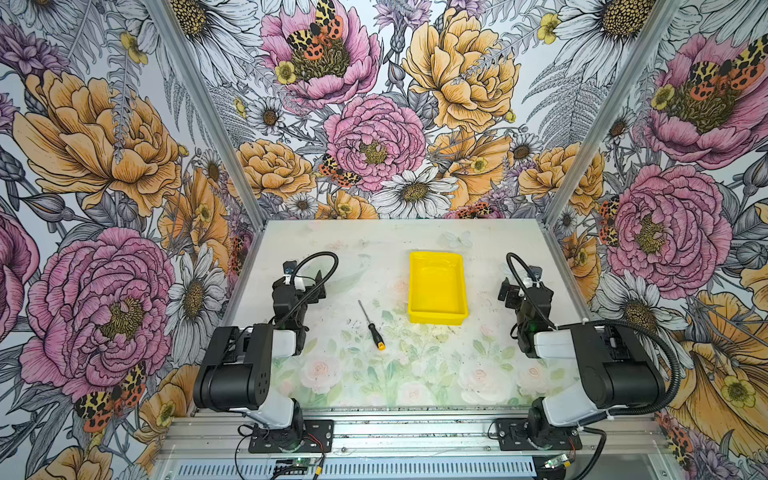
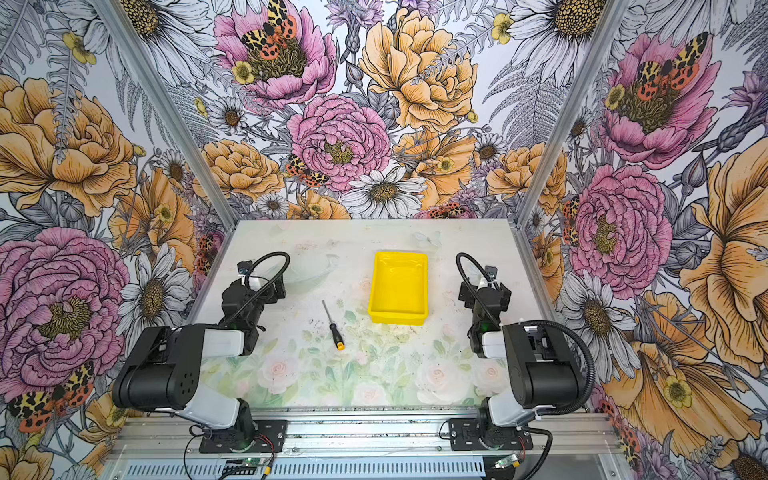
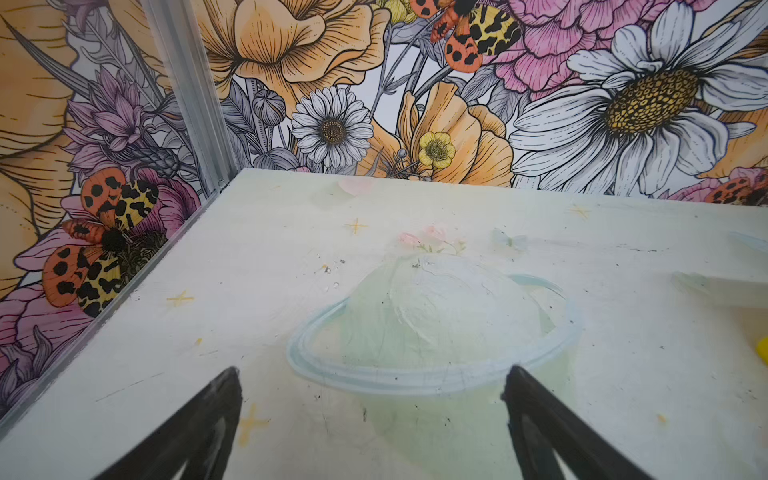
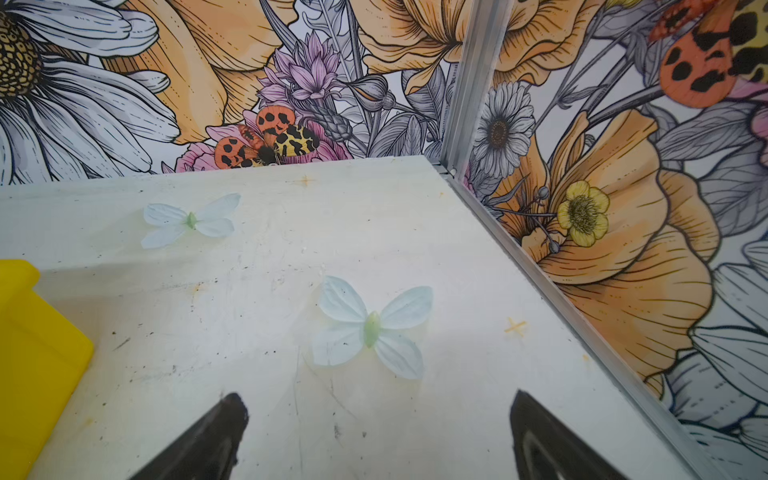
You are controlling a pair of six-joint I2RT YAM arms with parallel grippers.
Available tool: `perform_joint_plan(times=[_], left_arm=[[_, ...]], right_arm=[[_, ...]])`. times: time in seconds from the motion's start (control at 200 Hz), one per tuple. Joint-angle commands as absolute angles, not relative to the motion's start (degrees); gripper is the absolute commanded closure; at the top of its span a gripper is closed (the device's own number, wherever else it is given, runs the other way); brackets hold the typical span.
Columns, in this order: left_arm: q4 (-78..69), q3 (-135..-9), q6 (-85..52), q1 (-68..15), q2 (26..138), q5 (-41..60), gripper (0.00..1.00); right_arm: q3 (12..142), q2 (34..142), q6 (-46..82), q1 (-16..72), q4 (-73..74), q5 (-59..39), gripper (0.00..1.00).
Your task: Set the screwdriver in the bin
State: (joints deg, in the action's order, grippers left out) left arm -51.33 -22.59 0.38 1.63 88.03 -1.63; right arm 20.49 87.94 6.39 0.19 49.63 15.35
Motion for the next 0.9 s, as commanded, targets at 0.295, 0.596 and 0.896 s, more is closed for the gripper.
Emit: perform_joint_plan(times=[0.295,0.596,0.896], left_arm=[[-53.01,-21.89,0.16,1.84,88.73,-0.53,0.01],[-53.02,-21.97,0.13,1.91,88.77,-0.35,0.01],[-53.0,-21.94,0.0,2.2,88.77,0.01,0.01]], right_arm=[[21.57,88.06,6.27,0.44,51.25,15.21,0.01],[21.64,88.07,6.32,0.45,51.26,15.21,0.01],[21.73,88.13,6.3,0.4,51.16,15.21,0.01]])
